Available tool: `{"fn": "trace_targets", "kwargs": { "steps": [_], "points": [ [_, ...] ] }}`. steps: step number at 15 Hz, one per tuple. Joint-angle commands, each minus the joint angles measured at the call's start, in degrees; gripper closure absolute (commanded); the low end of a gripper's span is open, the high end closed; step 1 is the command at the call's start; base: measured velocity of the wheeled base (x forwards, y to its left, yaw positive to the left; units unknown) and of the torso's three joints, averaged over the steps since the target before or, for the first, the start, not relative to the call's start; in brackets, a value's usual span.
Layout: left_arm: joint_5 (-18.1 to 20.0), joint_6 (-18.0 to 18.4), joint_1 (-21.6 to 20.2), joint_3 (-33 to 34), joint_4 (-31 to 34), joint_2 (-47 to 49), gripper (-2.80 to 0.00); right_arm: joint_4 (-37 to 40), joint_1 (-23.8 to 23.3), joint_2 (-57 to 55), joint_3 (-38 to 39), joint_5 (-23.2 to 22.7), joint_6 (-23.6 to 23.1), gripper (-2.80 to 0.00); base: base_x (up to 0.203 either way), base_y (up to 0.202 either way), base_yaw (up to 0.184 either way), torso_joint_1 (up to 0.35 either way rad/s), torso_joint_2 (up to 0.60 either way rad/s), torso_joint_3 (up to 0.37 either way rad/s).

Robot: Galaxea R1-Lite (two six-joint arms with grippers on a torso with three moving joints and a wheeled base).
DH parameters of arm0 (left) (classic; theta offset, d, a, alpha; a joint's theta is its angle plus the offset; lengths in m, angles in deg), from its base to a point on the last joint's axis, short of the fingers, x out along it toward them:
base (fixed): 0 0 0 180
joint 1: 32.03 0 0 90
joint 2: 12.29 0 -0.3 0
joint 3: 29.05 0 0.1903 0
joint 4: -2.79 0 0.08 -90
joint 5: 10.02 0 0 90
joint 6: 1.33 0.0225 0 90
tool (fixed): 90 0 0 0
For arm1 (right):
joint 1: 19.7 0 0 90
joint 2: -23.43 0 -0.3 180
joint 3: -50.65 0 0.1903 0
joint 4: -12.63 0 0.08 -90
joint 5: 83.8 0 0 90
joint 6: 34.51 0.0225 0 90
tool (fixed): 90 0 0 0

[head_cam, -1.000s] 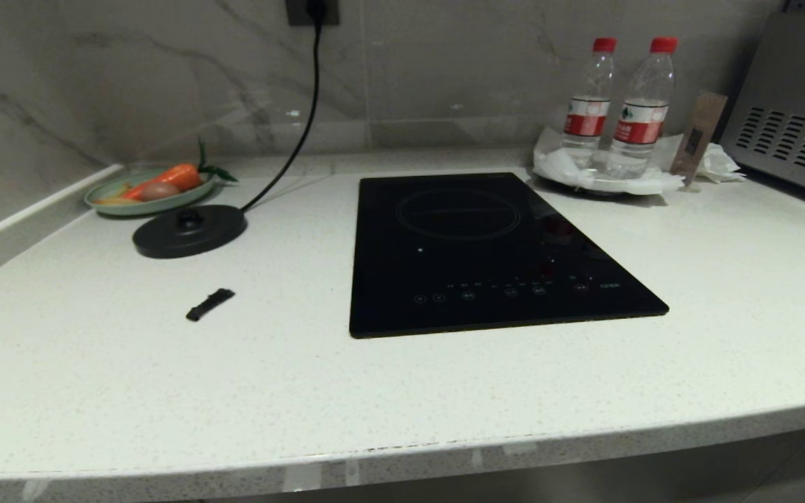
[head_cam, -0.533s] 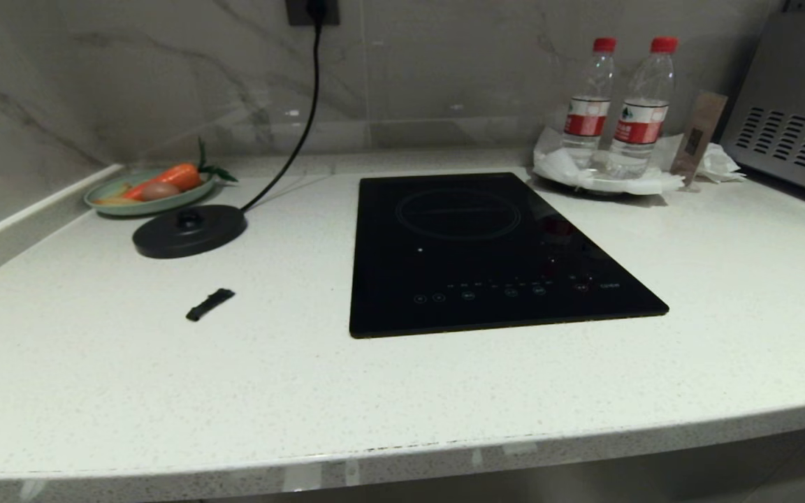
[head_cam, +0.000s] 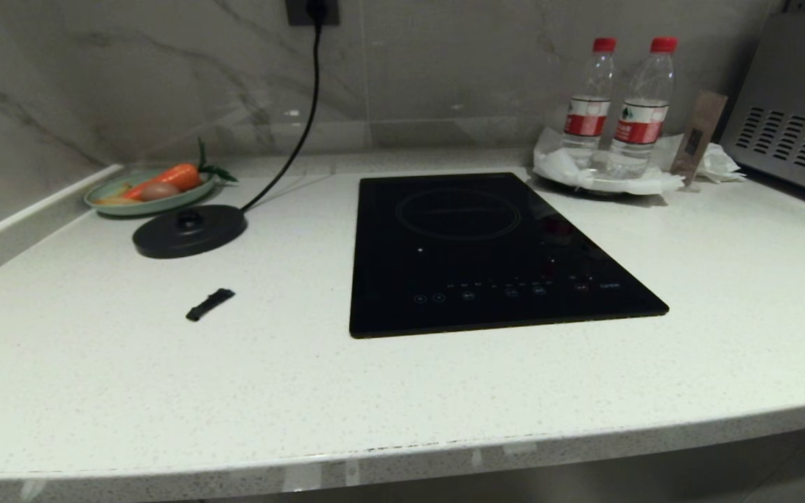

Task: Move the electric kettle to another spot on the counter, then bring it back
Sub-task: Grab the kettle

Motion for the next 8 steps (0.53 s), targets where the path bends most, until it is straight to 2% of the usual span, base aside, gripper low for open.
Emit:
{"fn": "trace_targets", "kwargs": {
  "steps": [1,6,8],
  "points": [
    [0.0,0.0,0.0,0.1,0.0,0.0,0.0,0.0,0.0,-0.1,0.0,0.0,0.0,0.0,0.0,0.0,0.0,0.0,0.0,0.0],
    [0.0,0.0,0.0,0.0,0.0,0.1,0.0,0.0,0.0,-0.1,0.0,0.0,0.0,0.0,0.0,0.0,0.0,0.0,0.0,0.0],
    [0.0,0.0,0.0,0.0,0.0,0.0,0.0,0.0,0.0,-0.1,0.0,0.0,0.0,0.0,0.0,0.0,0.0,-0.001,-0.24,-0.252]
  ]
}}
